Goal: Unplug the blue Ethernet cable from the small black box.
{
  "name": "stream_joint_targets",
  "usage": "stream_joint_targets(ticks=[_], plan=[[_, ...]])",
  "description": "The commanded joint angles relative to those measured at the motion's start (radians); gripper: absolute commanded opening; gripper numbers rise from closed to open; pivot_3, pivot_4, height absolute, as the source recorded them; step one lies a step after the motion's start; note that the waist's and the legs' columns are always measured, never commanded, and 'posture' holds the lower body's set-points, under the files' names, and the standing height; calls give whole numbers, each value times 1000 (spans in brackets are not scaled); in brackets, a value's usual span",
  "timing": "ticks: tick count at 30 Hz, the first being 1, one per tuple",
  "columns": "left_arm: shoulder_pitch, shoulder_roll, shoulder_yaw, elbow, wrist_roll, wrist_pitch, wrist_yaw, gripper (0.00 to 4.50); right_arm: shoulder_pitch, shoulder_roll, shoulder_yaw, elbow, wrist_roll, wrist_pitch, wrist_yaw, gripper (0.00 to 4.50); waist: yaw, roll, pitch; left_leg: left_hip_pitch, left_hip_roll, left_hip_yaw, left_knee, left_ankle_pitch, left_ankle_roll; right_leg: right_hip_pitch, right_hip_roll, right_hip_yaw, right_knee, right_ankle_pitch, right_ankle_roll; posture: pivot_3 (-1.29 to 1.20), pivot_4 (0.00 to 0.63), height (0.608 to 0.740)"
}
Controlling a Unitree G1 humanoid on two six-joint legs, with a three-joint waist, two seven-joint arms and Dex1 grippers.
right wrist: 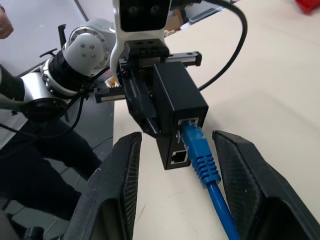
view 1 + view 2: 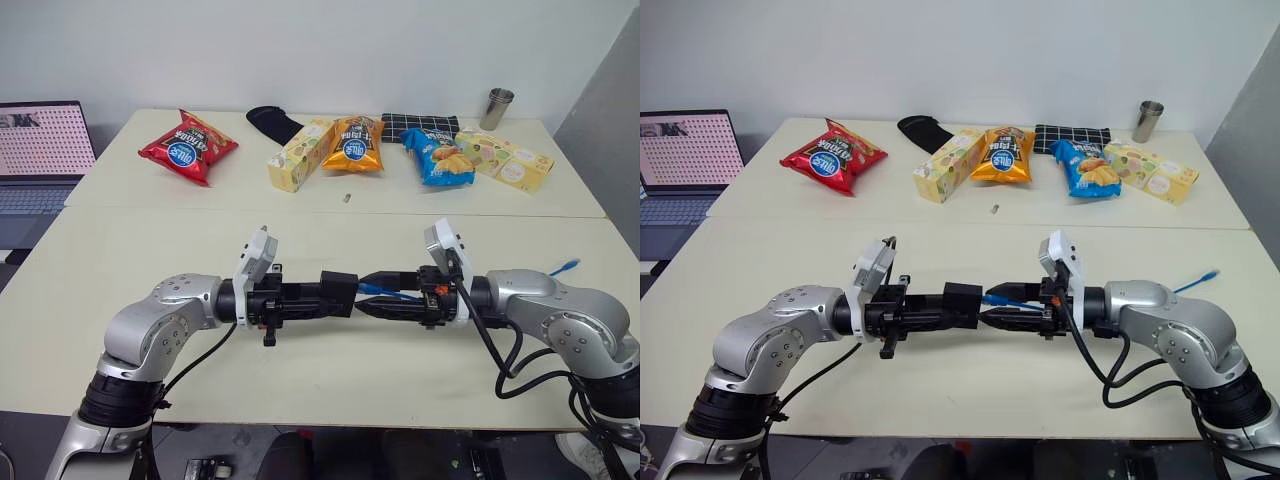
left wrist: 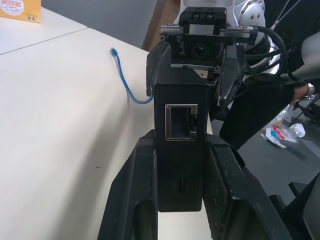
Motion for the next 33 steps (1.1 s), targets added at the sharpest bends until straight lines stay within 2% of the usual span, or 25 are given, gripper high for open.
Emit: stream_joint_targets(ticks=[1, 6, 10, 15, 17, 33], plan=[[2, 15, 0, -37, 6, -27, -20, 800, -22, 5, -52, -2, 5, 18, 26, 2382, 0, 0, 0, 0, 0, 0, 0, 0, 0, 0, 0, 0, 0, 0, 0, 0, 150, 740], [5, 15, -3, -40, 10, -33, -25, 800, -23, 18, -64, 6, -7, 36, 33, 2382, 0, 0, 0, 0, 0, 0, 0, 0, 0, 0, 0, 0, 0, 0, 0, 0, 150, 740], [10, 21, -10, -49, 15, -42, -38, 800, -26, 28, -63, 9, -20, 44, 36, 1698, 0, 0, 0, 0, 0, 0, 0, 0, 0, 0, 0, 0, 0, 0, 0, 0, 150, 740], [8, 15, -8, -54, 10, -36, -37, 800, -31, 26, -51, 5, -61, 38, 68, 356, 0, 0, 0, 0, 0, 0, 0, 0, 0, 0, 0, 0, 0, 0, 0, 0, 150, 740], [5, 11, -8, -56, 6, -33, -37, 800, -33, 24, -45, 5, -80, 34, 85, 57, 0, 0, 0, 0, 0, 0, 0, 0, 0, 0, 0, 0, 0, 0, 0, 0, 150, 740], [2, 18, -20, -33, 34, -66, -82, 800, -60, 0, -43, 58, -157, 60, 198, 56, 0, 0, 0, 0, 0, 0, 0, 0, 0, 0, 0, 0, -1, 0, 0, 0, 150, 740]])
